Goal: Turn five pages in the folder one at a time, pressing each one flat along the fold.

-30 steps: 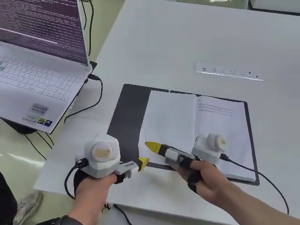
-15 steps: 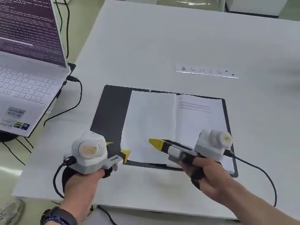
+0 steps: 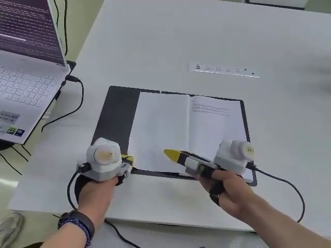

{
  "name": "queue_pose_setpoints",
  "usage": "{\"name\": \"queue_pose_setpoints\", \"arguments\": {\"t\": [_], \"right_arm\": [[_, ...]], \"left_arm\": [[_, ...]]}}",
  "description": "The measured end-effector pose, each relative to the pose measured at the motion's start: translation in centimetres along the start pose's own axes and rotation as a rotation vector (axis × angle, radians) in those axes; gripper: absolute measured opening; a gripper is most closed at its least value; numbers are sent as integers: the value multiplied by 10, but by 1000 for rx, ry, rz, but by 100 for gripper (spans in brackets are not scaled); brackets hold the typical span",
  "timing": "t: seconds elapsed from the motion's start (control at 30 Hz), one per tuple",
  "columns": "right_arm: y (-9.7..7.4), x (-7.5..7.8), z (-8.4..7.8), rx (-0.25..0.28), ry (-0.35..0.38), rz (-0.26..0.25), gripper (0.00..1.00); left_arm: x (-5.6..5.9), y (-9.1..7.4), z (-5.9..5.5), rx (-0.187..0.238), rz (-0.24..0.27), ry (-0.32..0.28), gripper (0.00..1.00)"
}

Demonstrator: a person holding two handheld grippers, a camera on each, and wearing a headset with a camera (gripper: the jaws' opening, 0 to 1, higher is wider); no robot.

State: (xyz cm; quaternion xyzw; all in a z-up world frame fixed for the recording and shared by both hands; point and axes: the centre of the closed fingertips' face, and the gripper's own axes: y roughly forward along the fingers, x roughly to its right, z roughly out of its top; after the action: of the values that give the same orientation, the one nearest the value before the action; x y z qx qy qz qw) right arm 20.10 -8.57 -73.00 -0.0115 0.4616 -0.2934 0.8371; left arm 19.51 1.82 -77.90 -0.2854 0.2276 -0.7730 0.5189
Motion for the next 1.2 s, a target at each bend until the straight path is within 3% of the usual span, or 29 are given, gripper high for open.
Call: {"name": "queue_pose_setpoints", "arguments": {"t": [0.07, 0.13, 0.17, 0.27, 0.37, 0.73, 0.9, 1.2], "right_arm": [[0, 0, -3, -9, -2, 0, 42], [0, 1, -4, -13, -3, -1, 42], [0, 2, -4, -14, -3, -2, 41], [0, 3, -4, -10, -11, 3, 40], [-1, 5, -6, -36, -35, 4, 38], [0, 24, 5, -78, -64, -36, 28], [2, 39, 17, -72, -58, -68, 21], [6, 58, 34, -75, -87, -98, 10]], "left_arm": [[-2, 4, -8, -23, 7, -2, 0], [-5, 5, -20, -84, 21, 7, 0], [-4, 6, -12, -40, 14, -12, 0], [-3, 6, -12, -76, 15, 33, 0], [-3, 6, -12, -93, 17, 35, 0], [-3, 5, -12, -86, 51, 31, 0], [-3, 6, -11, -102, 33, 58, 0], [-4, 5, -11, -103, 33, 23, 0]]}}
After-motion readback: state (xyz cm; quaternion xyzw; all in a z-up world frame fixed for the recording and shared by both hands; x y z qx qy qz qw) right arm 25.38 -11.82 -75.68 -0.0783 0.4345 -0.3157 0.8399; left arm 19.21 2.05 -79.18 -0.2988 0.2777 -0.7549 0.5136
